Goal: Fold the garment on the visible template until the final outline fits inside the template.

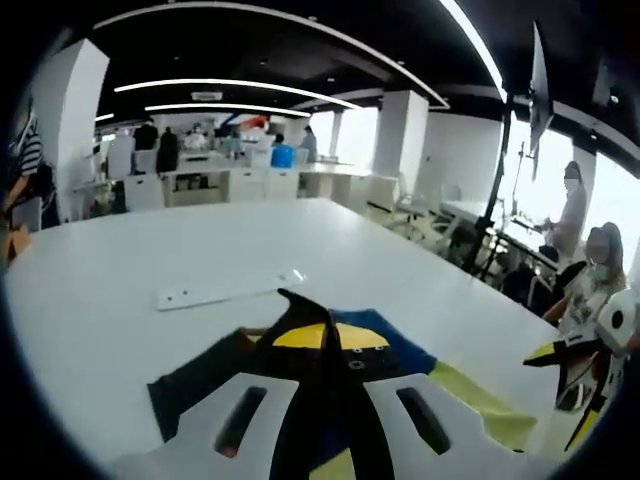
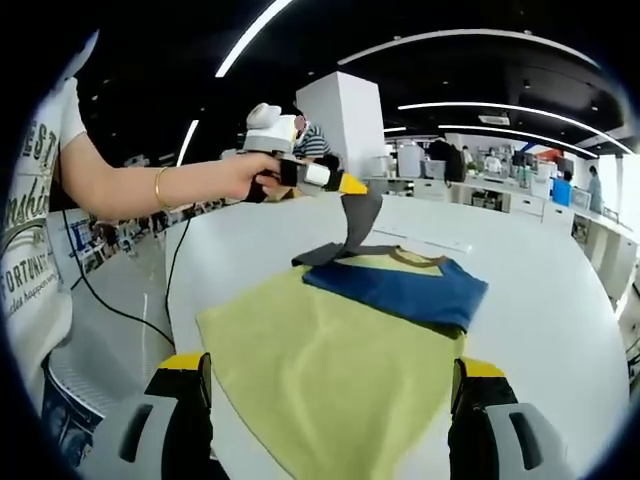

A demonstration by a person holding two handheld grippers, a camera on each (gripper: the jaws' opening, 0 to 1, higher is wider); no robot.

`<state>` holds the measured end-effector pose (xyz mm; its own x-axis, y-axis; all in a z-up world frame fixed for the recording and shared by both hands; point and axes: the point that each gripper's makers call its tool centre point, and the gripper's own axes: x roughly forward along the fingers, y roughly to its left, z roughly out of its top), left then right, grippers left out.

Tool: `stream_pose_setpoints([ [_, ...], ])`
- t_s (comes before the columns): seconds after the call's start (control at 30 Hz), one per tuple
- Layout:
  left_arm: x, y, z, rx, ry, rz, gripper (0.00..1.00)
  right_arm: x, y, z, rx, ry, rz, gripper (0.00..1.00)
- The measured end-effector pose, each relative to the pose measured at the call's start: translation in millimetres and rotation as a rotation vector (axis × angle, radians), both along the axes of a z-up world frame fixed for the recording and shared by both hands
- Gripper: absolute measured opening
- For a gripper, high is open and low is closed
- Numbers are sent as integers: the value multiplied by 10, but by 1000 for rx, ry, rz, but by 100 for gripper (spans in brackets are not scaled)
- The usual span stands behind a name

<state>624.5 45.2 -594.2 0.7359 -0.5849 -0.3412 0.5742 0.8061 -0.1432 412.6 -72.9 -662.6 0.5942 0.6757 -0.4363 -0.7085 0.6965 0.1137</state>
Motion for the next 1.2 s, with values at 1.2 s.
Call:
stream_pose_setpoints([
  [1.2, 11, -972, -251, -30, 41, -172, 0, -12, -120, -175, -12, 54, -33, 99],
])
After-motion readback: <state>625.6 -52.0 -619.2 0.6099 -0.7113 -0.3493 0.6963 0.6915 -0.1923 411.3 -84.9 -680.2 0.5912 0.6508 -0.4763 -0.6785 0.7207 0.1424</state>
